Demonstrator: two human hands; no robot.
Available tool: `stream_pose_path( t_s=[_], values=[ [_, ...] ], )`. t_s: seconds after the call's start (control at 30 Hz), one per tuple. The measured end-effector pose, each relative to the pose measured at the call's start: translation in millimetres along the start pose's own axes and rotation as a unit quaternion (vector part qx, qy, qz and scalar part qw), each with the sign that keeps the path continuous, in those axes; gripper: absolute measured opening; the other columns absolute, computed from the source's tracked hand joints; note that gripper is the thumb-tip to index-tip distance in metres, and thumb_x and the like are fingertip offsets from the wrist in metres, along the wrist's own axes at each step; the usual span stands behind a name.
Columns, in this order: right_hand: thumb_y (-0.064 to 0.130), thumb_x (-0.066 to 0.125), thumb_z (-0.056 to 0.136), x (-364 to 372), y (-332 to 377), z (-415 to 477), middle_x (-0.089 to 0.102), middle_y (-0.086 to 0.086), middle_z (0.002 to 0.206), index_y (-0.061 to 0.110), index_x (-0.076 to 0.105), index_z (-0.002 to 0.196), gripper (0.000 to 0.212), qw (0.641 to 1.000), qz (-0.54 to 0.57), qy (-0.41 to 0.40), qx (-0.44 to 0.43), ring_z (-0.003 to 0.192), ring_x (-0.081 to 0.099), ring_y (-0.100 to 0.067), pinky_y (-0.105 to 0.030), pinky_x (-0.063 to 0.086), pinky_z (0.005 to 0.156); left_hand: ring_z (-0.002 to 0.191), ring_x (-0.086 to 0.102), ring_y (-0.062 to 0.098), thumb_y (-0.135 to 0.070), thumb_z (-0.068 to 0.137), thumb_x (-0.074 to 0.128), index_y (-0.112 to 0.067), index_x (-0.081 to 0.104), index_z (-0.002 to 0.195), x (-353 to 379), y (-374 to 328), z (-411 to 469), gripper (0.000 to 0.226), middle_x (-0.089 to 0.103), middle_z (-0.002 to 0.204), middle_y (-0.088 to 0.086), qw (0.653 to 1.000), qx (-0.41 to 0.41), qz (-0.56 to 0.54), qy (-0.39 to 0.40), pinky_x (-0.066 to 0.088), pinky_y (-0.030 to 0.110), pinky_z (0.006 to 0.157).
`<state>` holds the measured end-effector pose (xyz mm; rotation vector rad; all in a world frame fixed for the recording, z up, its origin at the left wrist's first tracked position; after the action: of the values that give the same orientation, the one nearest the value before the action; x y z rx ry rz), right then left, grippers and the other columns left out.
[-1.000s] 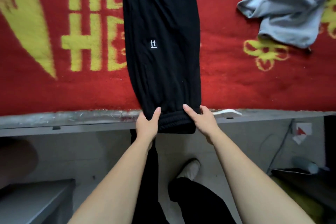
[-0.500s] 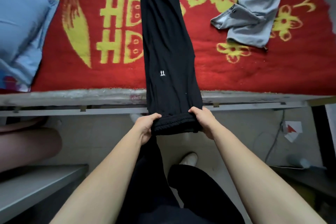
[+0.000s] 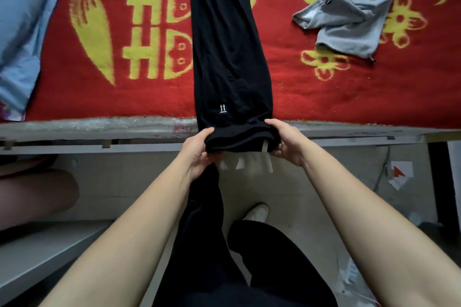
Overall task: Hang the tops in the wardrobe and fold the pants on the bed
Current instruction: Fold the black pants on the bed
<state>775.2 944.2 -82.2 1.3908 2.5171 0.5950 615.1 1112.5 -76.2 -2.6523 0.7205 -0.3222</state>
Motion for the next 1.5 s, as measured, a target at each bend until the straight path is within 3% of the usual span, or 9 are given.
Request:
stream_pose_path(
  t_s=[0.43,0.7,0.83,0.93,1.1,1.17,1.27,1.4,1.5],
  values=[
    [0.048,0.046,0.098,26.1,167.8,118.5,0.068,-0.011,0.105,0.022,0.05,0.114,0.03,0.992,-0.008,-0.106,-0.069,0.087,0.072,-0.021,-0.035,0.06,0.076,0.129,0.048,0.028,-0.052,0.097,0.051,-0.025,0.027,0.154,37.8,-166.4,138.8,0.067,0.041,0.15,0.013,0.996,0.059,0.073,-0.004,0.052,0.045,0.092],
    [0.064,0.066,0.08,12.7,116.8,140.6,0.064,-0.001,0.12,0.021,0.058,0.122,0.06,0.869,-0.467,-0.154,-0.058,0.114,0.059,-0.026,-0.035,0.043,0.082,0.149,0.023,0.024,-0.028,0.099,0.046,-0.022,0.023,0.156,41.3,-138.5,174.6,0.062,0.021,0.163,0.004,0.784,0.164,0.599,0.016,0.026,0.042,0.118],
    [0.038,0.058,0.086,13.2,114.9,142.8,0.065,-0.003,0.093,0.02,0.058,0.087,0.018,0.85,-0.502,-0.15,-0.05,0.087,0.057,-0.028,-0.032,0.038,0.065,0.15,0.019,0.027,-0.015,0.096,0.04,-0.026,0.021,0.157,41.6,-136.4,177.6,0.065,0.016,0.165,0.002,0.765,0.161,0.624,-0.001,0.027,0.047,0.116],
    [0.031,0.053,0.087,23.6,148.3,141.5,0.059,-0.006,0.072,0.015,0.052,0.063,0.029,0.822,-0.542,-0.145,-0.091,0.074,0.056,-0.032,-0.031,0.032,0.052,0.15,0.018,0.025,-0.009,0.094,0.039,-0.026,0.024,0.156,38.3,-140.0,178.9,0.066,0.019,0.164,0.001,0.773,0.164,0.612,0.012,0.025,0.046,0.119],
    [0.025,0.056,0.098,69.7,213.8,143.9,0.072,-0.006,0.076,0.013,0.063,0.083,0.02,0.98,-0.111,-0.024,-0.163,0.076,0.069,-0.028,-0.029,0.053,0.062,0.148,0.024,0.024,-0.012,0.094,0.04,-0.019,0.03,0.153,39.0,-144.0,167.4,0.06,0.023,0.163,0.004,0.769,0.201,0.607,0.014,0.027,0.046,0.118],
    [0.023,0.06,0.098,79.2,231.2,148.8,0.073,-0.008,0.095,0.01,0.063,0.096,0.014,0.985,0.039,0.012,-0.168,0.084,0.074,-0.021,-0.026,0.058,0.067,0.147,0.025,0.024,-0.017,0.096,0.04,-0.017,0.034,0.15,40.7,-141.3,157.7,0.055,0.019,0.163,0.005,0.757,0.237,0.609,0.0,0.03,0.045,0.115],
    [0.031,0.063,0.092,75.1,226.1,156.1,0.066,-0.004,0.1,0.001,0.065,0.11,0.035,0.98,-0.075,-0.027,-0.18,0.089,0.068,-0.017,-0.033,0.059,0.081,0.147,0.024,0.025,-0.036,0.099,0.046,-0.016,0.041,0.145,44.1,-132.3,139.8,0.05,0.017,0.163,0.008,0.705,0.316,0.635,-0.009,0.036,0.043,0.11],
    [0.056,0.064,0.087,64.3,180.2,133.5,0.056,-0.009,0.135,0.017,0.048,0.144,0.071,0.799,-0.527,-0.078,-0.277,0.126,0.051,-0.027,-0.041,0.041,0.107,0.151,0.009,0.031,-0.064,0.083,0.062,-0.014,0.03,0.153,48.2,-101.2,136.2,0.091,0.01,0.164,0.015,0.56,0.335,0.757,0.018,0.035,0.043,0.111],
    [0.068,0.068,0.075,65.9,118.4,120.5,0.01,-0.02,0.164,0.021,0.015,0.16,0.111,0.612,-0.73,-0.035,-0.303,0.152,0.011,-0.036,-0.05,0.021,0.121,0.152,-0.003,0.034,-0.032,0.087,0.068,-0.017,0.004,0.157,43.3,-85.7,148.9,0.096,-0.009,0.165,0.014,0.464,0.294,0.836,0.004,0.041,0.035,0.102]
  ],
)
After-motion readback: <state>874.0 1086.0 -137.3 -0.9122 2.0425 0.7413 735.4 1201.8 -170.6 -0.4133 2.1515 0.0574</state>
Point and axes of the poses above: each hand's wrist, its own z-axis towards the middle knuckle, its own x-axis out of the palm, y = z × x, the point moved 8 cm from there along z, towards the middle knuckle
